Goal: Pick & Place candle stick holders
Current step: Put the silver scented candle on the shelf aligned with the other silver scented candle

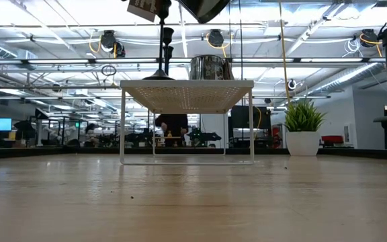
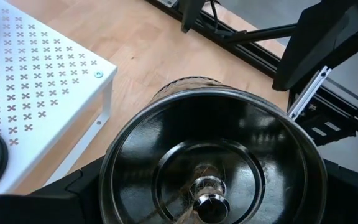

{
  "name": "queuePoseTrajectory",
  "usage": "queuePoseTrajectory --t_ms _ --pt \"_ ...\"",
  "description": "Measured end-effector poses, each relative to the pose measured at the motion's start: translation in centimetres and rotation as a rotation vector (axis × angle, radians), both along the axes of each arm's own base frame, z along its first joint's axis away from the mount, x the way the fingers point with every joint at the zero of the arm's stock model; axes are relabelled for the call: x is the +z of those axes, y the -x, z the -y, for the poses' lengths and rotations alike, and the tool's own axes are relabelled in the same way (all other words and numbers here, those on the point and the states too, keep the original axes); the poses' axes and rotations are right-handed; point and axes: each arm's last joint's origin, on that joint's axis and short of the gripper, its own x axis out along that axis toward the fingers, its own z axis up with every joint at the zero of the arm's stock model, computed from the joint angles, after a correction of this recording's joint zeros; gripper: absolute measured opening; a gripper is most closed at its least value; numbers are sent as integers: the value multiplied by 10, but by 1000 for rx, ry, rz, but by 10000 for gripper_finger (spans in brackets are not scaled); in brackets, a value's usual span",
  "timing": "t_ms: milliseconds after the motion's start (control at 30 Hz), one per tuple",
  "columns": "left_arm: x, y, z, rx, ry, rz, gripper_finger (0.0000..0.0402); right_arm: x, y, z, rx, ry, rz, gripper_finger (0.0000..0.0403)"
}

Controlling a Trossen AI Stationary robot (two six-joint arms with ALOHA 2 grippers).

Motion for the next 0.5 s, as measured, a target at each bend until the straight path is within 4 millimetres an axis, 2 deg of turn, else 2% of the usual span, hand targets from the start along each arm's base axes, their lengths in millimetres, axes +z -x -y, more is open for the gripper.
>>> queuePoseTrajectory --t_ms 333,500 --pt "0 0 0 -9 -13 -1 354 1 1 0 -43 -79 -7 324" --pt "0 0 0 -3 -19 1 354 1 1 0 -52 -94 -9 360"
